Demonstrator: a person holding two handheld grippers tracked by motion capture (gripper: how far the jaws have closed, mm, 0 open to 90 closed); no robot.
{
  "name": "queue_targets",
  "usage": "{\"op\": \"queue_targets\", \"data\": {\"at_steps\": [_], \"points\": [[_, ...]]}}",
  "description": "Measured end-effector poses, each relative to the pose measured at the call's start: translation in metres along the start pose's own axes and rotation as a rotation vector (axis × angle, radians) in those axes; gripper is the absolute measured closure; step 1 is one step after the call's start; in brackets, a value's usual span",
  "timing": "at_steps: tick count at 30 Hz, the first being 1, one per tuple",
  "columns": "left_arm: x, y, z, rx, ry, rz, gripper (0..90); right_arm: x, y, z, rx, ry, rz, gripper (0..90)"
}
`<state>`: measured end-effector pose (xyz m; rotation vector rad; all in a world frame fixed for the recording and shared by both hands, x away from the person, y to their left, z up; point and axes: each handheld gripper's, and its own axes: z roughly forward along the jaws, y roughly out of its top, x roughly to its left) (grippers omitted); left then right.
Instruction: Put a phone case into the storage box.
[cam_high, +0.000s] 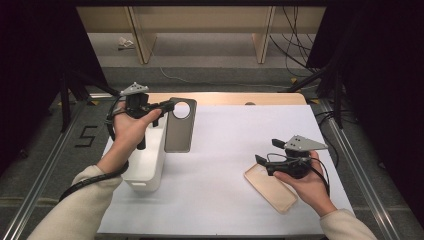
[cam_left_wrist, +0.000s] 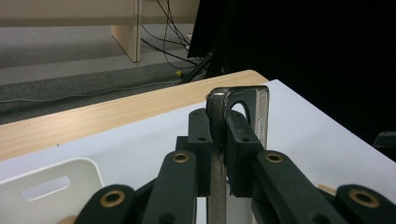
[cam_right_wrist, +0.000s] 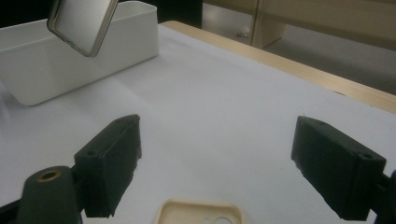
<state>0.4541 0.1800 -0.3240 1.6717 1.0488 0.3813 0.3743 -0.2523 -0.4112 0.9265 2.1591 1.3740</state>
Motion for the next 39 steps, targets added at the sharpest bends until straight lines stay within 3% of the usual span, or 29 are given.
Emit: {"op": "queue_targets", "data": {"at_steps": [12, 39], "points": [[0.014, 0.013, -0.017, -0.027, 0.018, -0.002, 81.7, -0.001, -0.002, -0.002, 0.005, -0.004, 0.006, 17.0], [0.039, 0.020, -0.030, -0.044, 0.055, 0.005, 81.7, -0.005, -0.005, -0.005, 0.003, -0.012, 0.018, 17.1]]}}
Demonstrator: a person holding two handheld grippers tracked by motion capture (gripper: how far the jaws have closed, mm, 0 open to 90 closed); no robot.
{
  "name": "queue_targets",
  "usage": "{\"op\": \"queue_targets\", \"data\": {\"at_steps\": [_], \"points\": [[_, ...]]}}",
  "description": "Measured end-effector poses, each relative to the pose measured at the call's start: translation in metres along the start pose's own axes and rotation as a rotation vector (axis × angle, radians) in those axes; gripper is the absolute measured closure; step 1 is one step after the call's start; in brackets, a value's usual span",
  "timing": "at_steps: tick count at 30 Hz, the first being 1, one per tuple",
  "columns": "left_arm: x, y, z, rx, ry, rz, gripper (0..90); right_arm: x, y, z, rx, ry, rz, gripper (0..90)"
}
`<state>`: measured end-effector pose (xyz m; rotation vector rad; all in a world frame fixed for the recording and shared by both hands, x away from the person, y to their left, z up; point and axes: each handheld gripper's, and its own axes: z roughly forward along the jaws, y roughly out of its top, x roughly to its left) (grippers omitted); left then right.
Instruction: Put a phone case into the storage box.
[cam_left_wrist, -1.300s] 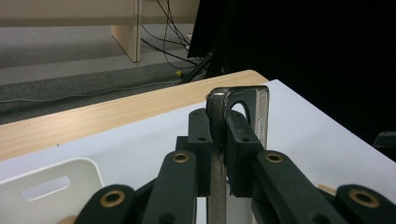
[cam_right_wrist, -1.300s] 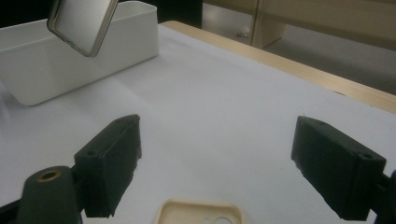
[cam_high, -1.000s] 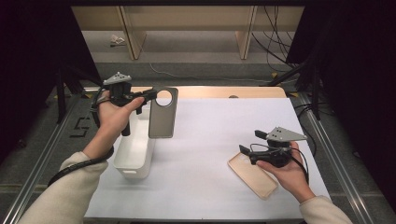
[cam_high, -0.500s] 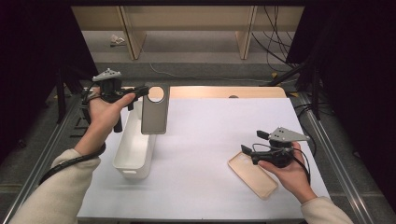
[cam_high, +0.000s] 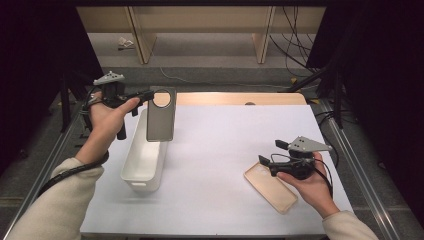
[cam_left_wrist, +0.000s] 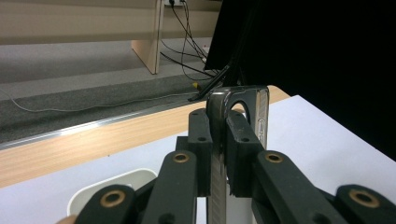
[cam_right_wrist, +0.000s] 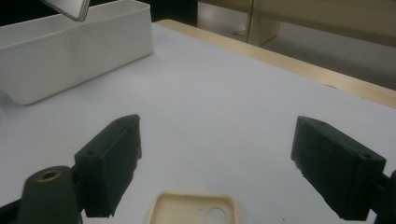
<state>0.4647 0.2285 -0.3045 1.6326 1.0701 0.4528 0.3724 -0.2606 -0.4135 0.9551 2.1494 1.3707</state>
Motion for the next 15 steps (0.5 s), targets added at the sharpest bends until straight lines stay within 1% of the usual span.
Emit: {"op": "queue_targets", "data": {"at_steps": [15], "points": [[0.012, 0.004, -0.002, -0.010, 0.019, 0.003, 81.7, 0.000, 0.000, 0.000, -0.001, 0.000, 0.002, 17.1]]}}
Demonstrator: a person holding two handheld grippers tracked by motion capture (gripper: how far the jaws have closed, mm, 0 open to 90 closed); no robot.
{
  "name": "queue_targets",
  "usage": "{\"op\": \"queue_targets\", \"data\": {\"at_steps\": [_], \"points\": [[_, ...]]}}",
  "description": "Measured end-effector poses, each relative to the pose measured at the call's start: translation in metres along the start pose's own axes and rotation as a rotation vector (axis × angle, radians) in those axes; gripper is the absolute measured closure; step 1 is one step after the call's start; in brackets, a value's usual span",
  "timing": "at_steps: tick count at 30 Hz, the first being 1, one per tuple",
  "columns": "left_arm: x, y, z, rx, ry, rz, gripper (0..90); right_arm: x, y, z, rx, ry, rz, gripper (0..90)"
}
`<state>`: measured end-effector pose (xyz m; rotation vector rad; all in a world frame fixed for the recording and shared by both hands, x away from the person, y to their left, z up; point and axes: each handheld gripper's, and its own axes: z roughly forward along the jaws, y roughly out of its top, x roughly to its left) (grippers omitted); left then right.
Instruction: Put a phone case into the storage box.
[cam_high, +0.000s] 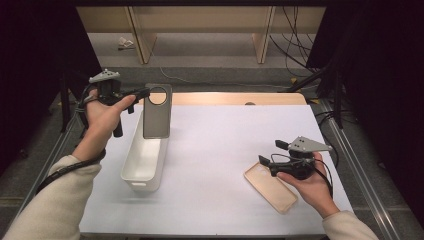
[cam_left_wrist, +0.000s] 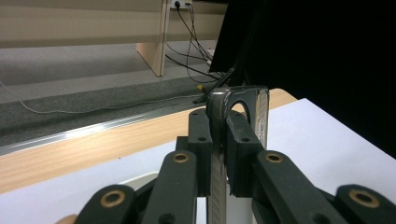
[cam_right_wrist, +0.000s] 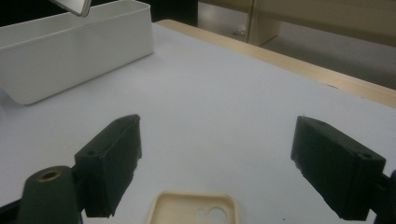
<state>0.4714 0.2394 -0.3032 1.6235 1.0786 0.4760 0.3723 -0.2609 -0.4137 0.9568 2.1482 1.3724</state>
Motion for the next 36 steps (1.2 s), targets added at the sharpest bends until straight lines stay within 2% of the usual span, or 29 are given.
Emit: {"op": "queue_targets", "data": {"at_steps": [16, 28, 36], "points": [[0.015, 0.003, 0.002, -0.005, 0.035, 0.007, 81.7, 0.000, 0.000, 0.000, 0.001, -0.003, 0.002, 17.2], [0.024, 0.004, 0.007, -0.006, 0.046, 0.014, 81.7, -0.001, 0.000, -0.001, -0.001, -0.005, 0.004, 17.3], [0.028, 0.005, 0.011, 0.002, 0.062, 0.002, 81.7, -0.001, -0.001, 0.000, -0.002, -0.004, 0.005, 17.3]]}}
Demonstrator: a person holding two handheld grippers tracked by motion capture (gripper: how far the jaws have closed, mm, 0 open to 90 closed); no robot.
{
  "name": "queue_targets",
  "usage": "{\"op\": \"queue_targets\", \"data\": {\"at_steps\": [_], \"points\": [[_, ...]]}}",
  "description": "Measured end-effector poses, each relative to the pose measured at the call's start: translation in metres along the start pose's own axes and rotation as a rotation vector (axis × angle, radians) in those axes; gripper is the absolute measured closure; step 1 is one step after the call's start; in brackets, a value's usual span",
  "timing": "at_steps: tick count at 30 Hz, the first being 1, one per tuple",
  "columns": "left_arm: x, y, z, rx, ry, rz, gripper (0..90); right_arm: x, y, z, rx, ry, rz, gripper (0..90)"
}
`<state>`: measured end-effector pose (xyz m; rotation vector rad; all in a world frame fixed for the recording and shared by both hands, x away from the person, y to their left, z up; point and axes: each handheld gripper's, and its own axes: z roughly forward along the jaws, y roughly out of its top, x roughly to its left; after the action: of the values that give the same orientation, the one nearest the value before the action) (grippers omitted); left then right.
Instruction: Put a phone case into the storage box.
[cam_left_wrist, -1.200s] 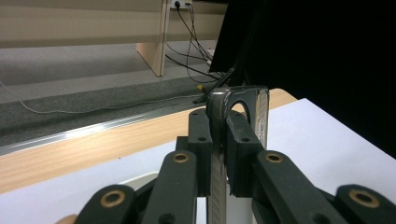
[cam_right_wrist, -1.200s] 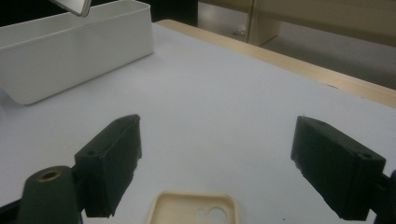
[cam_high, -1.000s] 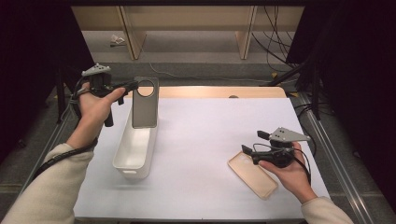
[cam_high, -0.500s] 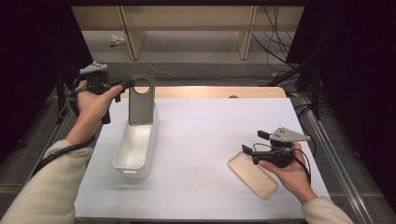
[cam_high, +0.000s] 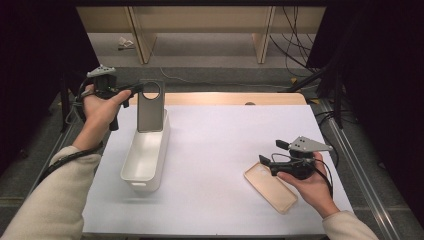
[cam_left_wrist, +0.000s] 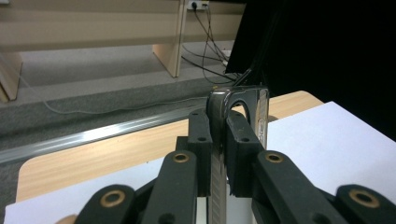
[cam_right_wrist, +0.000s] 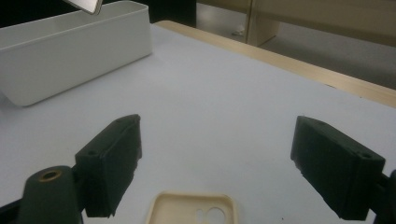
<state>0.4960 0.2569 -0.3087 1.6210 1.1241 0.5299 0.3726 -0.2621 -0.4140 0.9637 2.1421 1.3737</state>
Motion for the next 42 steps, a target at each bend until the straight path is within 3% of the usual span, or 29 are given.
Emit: {"op": "queue_targets", "data": {"at_steps": [42], "points": [[0.025, -0.005, 0.024, -0.021, 0.017, 0.061, 81.7, -0.001, -0.001, 0.002, 0.003, 0.003, 0.003, 17.4]]}}
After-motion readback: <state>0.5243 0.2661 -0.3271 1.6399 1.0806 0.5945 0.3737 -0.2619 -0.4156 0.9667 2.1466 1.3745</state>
